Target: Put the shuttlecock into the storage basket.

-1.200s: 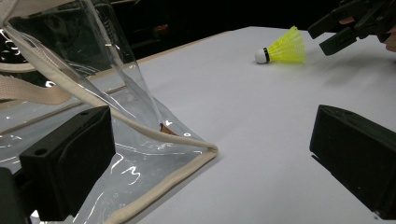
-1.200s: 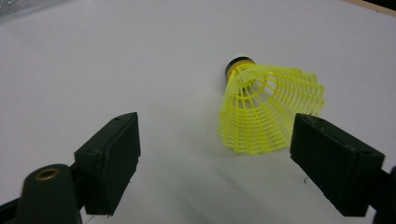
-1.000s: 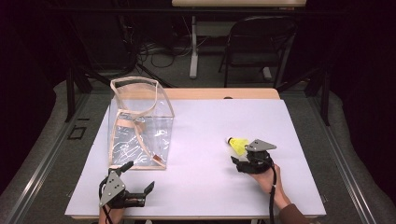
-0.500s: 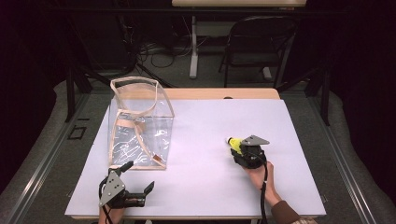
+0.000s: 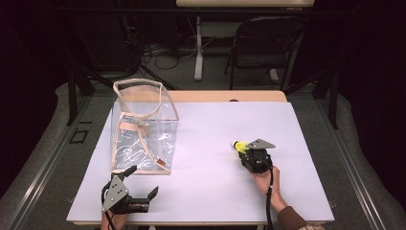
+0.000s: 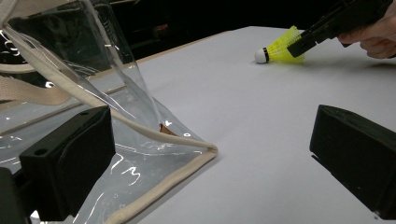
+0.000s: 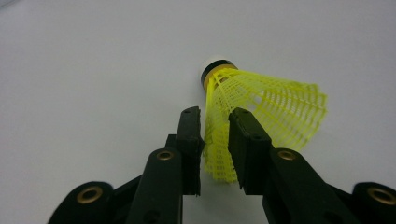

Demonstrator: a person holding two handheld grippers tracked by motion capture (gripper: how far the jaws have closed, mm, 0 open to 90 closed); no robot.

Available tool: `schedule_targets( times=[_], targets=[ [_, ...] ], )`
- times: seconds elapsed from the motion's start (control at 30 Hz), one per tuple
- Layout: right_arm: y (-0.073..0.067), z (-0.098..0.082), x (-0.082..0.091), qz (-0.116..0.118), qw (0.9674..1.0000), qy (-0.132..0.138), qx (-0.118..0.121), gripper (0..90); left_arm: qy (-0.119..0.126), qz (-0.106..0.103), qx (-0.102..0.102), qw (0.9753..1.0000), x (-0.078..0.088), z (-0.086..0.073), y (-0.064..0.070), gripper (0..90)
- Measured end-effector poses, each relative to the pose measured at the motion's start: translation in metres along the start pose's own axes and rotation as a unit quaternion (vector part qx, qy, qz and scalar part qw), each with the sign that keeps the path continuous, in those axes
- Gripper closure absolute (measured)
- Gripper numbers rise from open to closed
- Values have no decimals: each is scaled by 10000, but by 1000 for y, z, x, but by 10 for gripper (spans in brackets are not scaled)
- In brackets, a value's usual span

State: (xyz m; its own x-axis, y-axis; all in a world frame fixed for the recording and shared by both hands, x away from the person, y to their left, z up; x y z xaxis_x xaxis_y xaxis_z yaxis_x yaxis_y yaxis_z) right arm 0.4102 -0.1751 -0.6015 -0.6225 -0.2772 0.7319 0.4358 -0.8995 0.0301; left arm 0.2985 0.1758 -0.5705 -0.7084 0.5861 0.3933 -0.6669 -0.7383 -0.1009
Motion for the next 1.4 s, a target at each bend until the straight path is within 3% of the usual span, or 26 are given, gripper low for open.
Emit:
schedule_targets(
  times=[0.37,1.13,1.4],
  targets=[
    [-1,-1,0,20,9999,-6,100,886,1,18,-27,10000,1,0,0,0],
    [-5,8,15,76,9989,198,429,897,31,16,-3,10000,1,1,0,0],
    [-9,10,21,157,9970,114,751,898,24,29,15,10000,1,1,-1,0]
  ],
)
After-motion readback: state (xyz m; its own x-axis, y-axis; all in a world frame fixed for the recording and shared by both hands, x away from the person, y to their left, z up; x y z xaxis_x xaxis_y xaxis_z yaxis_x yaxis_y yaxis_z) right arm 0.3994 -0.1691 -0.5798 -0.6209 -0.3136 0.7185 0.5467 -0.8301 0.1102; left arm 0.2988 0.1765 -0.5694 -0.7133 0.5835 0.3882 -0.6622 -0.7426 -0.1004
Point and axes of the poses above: each handheld gripper's, and its own axes: x roughly backward along the jaws, z roughly out of its top, y roughly to its right, the point moved 8 cm from there along -x, roughly forward along the jaws, and after that the axes turned 9 degrees about -y, right-handed, at the moved point
